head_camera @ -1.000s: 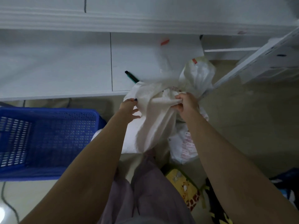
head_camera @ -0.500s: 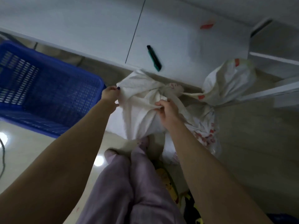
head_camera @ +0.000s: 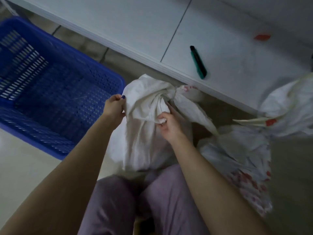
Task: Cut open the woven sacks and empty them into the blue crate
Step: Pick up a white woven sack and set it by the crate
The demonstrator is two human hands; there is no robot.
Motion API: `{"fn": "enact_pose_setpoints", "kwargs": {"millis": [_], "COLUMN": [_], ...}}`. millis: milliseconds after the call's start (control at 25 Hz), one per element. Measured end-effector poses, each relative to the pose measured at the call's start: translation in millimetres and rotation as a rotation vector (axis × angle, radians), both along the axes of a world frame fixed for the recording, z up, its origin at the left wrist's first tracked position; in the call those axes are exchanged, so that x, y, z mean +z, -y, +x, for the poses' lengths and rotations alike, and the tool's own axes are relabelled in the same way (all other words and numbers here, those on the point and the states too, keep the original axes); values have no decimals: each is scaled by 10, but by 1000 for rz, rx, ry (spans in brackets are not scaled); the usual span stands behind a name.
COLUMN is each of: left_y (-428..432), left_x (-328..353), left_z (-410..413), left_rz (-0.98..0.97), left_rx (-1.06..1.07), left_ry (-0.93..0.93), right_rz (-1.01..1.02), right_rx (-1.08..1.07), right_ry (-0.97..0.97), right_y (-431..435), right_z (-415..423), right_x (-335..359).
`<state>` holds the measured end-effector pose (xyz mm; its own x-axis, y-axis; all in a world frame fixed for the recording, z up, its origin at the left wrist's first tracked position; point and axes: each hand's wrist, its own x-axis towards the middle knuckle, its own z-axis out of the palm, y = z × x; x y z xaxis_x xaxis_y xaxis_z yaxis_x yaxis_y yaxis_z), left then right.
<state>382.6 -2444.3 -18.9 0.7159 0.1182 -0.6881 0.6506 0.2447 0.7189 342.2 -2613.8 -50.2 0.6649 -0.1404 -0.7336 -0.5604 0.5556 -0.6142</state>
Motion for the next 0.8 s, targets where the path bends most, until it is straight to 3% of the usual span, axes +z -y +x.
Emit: {"fn": "enact_pose_setpoints", "kwargs": {"millis": [240, 400, 600, 800], "left_y": [-294, -385, -150, 225], "left_x": [-1249, -1580, -1306, -921], "left_z": [-40, -160, -578, -957], "left_rz": [-52, -5, 45, 147], "left_rx": [66, 128, 127, 84], "left_ry": [121, 226, 311, 337], "right_rz": [20, 55, 38, -103], "right_rx": [97, 49, -35, 144], "right_ry": [207, 305, 265, 236], "right_y": [-288, -451, -262, 116], "right_z": [310, 427, -27, -497], "right_x": [-1209, -1614, -1272, -558]}}
